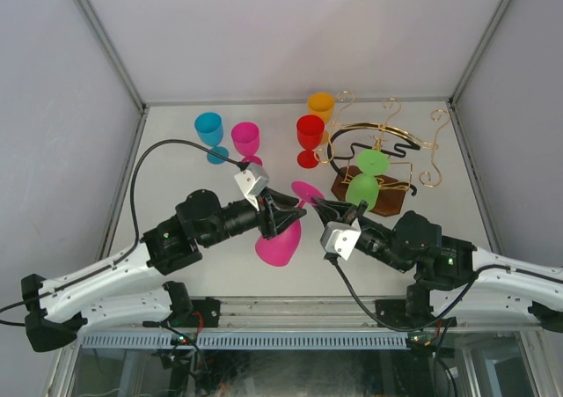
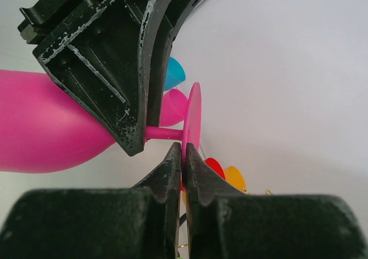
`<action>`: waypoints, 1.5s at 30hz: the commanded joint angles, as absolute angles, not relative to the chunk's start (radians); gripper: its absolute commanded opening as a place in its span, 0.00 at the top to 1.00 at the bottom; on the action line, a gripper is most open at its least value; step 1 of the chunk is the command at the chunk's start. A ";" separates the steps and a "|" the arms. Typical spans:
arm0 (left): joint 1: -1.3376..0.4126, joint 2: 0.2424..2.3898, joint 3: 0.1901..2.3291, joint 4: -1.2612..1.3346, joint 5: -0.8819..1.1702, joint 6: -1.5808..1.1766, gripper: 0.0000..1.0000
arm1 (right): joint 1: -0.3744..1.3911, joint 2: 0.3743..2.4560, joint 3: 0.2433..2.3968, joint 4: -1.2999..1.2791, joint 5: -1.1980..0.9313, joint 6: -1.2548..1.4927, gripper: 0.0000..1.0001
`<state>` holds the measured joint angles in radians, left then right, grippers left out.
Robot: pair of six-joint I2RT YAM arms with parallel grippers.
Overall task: Place the wine glass upside down on the wine glass rack
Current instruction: Turn the wine glass upside down at the wine rack.
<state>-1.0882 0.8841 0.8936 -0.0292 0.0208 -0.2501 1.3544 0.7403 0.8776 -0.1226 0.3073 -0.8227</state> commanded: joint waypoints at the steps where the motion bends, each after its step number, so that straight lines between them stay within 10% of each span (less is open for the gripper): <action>1: -1.092 0.892 0.889 -0.003 0.011 -0.227 0.63 | 1.368 0.728 0.878 -0.051 0.274 -0.779 1.00; 11: -1.095 0.867 0.849 0.009 -0.002 -0.238 0.99 | 1.367 0.734 0.871 -0.013 0.332 -0.761 1.00; 18: -1.095 0.830 0.806 0.034 -0.039 -0.225 1.00 | 1.366 0.749 0.870 -0.030 0.362 -0.742 0.99; 24: -1.095 0.803 0.768 0.051 -0.085 -0.207 1.00 | 1.366 0.735 0.870 -0.075 0.361 -0.721 0.69; 35: -1.012 0.810 0.724 0.118 -0.082 -0.190 1.00 | 1.348 0.655 0.877 -0.236 0.329 -0.509 0.51; 45: -0.928 0.800 0.660 0.241 -0.072 -0.165 1.00 | 0.905 0.654 1.017 -0.391 -0.167 -0.061 0.35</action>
